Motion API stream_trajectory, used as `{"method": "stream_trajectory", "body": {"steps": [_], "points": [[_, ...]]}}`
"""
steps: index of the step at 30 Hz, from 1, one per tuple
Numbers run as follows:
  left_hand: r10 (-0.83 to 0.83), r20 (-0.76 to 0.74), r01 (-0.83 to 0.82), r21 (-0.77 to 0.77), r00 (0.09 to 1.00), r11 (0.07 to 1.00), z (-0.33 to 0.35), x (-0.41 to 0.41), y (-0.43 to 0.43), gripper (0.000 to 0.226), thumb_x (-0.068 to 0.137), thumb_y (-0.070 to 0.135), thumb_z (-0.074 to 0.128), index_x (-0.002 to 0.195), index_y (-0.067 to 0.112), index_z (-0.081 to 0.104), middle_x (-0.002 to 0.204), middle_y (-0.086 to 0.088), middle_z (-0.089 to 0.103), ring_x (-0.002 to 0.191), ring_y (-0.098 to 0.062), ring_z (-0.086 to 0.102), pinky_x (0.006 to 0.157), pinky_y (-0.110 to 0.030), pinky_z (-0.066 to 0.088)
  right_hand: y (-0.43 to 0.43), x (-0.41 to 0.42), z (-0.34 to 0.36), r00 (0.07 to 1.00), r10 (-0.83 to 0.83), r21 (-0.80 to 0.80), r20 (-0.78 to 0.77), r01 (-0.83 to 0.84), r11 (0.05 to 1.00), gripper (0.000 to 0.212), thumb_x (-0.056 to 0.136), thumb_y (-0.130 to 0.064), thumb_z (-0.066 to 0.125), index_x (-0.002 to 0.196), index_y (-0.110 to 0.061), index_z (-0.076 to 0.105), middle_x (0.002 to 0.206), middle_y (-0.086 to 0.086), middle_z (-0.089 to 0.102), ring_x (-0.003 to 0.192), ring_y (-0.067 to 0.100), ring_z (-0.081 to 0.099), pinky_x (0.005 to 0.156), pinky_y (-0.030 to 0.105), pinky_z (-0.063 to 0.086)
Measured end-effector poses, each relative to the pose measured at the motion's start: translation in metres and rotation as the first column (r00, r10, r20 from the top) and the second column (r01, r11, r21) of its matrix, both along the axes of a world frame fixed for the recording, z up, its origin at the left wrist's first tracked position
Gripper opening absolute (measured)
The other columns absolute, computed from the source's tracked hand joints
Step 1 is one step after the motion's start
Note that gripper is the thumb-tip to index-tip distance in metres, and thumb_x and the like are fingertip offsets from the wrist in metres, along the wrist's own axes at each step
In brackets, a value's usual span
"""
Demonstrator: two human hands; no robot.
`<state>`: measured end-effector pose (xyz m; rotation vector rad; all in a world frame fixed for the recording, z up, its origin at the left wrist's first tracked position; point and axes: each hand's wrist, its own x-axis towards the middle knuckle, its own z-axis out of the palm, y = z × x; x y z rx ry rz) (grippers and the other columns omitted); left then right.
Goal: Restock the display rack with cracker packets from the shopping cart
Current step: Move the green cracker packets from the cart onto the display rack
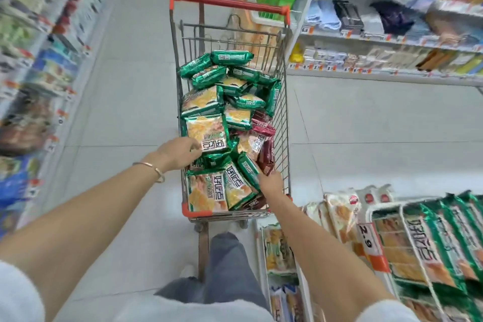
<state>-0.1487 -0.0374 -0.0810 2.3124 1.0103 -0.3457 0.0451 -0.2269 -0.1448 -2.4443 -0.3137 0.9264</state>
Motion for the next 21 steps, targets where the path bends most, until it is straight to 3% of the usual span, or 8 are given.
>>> {"method": "stream_trajectory", "body": {"steps": [3,5,9,11,13,15,18,21], "points": [[0.079,0.038,-0.076,-0.072,0.996,0.994,-0.011,0.012,-0.003,0.032,0.105,0.032,0.049,0.127,0.013,0.063,0.124,-0.004,0.065,0.094,-0.011,0.059,0.083,-0.023,0.046,0.003,0.024,-0.020,0.937,-0.041,0.030,-0.347,0.054,0.998,0.030,0.095,-0.008,0.062,0.124,-0.002,0.057,0.100,0.007,0.064,0.077,0.004,0.072,0.060,0.017,0.053],[0.129,0.048,-0.122,-0.121,0.991,0.985,-0.020,0.020,-0.003,0.031,0.104,0.030,0.051,0.128,0.013,0.062,0.129,-0.005,0.064,0.102,-0.013,0.058,0.091,-0.023,0.046,0.008,0.026,-0.018,0.853,-0.082,0.088,-0.516,0.148,0.985,0.041,0.097,0.006,0.055,0.136,-0.006,0.048,0.122,0.012,0.060,0.074,-0.015,0.065,0.057,0.005,0.047],[0.240,0.071,-0.221,-0.211,0.968,0.952,-0.035,0.028,-0.007,0.027,0.103,0.026,0.053,0.124,0.013,0.064,0.133,-0.005,0.062,0.116,-0.019,0.057,0.100,-0.029,0.044,0.010,0.045,-0.047,0.793,-0.201,0.075,-0.574,0.296,0.952,0.034,0.096,-0.034,0.061,0.127,-0.021,0.054,0.135,0.012,0.058,0.121,0.028,0.058,0.070,-0.009,0.036],[0.287,0.072,-0.262,-0.242,0.955,0.934,-0.038,0.031,-0.009,0.025,0.103,0.023,0.053,0.123,0.013,0.065,0.133,-0.005,0.062,0.122,-0.021,0.056,0.105,-0.033,0.041,0.014,0.050,-0.059,0.664,-0.360,-0.049,-0.656,0.439,0.897,0.031,0.096,-0.029,0.061,0.123,-0.020,0.050,0.140,0.014,0.051,0.126,0.034,0.054,0.086,0.007,0.049],[0.329,0.076,-0.297,-0.275,0.941,0.914,-0.041,0.033,-0.009,0.024,0.103,0.022,0.053,0.120,0.012,0.066,0.131,-0.007,0.063,0.120,-0.023,0.058,0.106,-0.037,0.044,0.020,0.059,-0.050,0.422,-0.475,-0.152,-0.773,0.604,0.783,0.050,0.098,-0.011,0.059,0.144,-0.008,0.040,0.143,0.021,0.043,0.127,0.035,0.053,0.070,0.029,0.060],[0.390,0.086,-0.345,-0.318,0.917,0.883,-0.040,0.038,-0.008,0.025,0.104,0.024,0.052,0.121,0.012,0.065,0.129,-0.007,0.064,0.113,-0.023,0.062,0.099,-0.039,0.049,0.027,0.061,-0.029,0.358,-0.431,-0.122,-0.828,0.636,0.762,0.055,0.097,-0.003,0.058,0.147,-0.001,0.035,0.138,0.022,0.043,0.121,0.030,0.056,0.074,0.033,0.058],[0.579,0.075,-0.486,-0.462,0.812,0.741,-0.030,0.049,-0.008,0.045,0.104,0.036,0.049,0.137,0.006,0.054,0.133,-0.011,0.059,0.116,-0.027,0.063,0.092,-0.041,0.055,0.030,0.059,-0.009,0.294,-0.334,-0.064,-0.895,0.657,0.751,0.059,0.093,0.006,0.059,0.145,0.003,0.033,0.138,0.024,0.044,0.112,0.027,0.062,0.088,0.035,0.058],[0.686,-0.062,-0.496,-0.738,0.725,0.458,-0.018,0.057,-0.009,0.080,0.096,0.063,0.047,0.157,0.015,0.027,0.151,-0.018,0.044,0.127,-0.034,0.056,0.093,-0.038,0.054,0.026,0.059,0.003,0.335,-0.136,0.069,-0.932,0.534,0.843,0.060,0.087,0.008,0.064,0.140,-0.006,0.039,0.136,0.021,0.046,0.094,0.023,0.063,0.075,0.030,0.060]]}}
